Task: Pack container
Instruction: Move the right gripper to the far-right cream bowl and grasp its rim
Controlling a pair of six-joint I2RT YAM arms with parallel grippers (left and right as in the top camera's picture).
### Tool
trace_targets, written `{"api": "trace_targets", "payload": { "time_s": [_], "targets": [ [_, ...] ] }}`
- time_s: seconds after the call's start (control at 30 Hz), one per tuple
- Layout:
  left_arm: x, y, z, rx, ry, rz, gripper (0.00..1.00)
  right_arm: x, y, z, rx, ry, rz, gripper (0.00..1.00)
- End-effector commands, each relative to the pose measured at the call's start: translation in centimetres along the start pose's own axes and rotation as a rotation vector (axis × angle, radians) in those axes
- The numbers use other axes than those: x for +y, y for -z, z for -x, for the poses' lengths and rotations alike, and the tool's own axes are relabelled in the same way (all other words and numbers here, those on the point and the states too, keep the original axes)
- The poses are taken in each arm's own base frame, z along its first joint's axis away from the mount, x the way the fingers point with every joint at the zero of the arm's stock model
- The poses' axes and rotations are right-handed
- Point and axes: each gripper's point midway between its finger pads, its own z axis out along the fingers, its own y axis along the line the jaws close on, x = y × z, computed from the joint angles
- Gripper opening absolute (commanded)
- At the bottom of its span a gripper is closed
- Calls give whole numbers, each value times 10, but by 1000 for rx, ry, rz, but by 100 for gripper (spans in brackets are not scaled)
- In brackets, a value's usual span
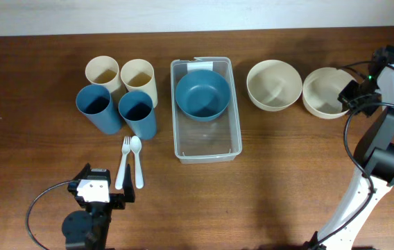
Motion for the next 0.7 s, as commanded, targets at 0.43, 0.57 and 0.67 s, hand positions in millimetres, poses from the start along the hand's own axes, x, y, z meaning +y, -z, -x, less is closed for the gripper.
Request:
{"api": "trace_targets", "payload": {
  "time_s": [0.43, 0.57, 0.67],
  "targets": [
    [-2, 0, 0, -4, -20, -13, 100, -30, 68, -1, -136, -57, -140, 4],
    [-2, 0, 0, -4, -20, -13, 100, -24, 127, 5, -277, -61, -79, 4],
    [-2, 0, 0, -4, -20, -13, 100, -14, 172, 0, -371, -49, -17, 4]
  ]
}}
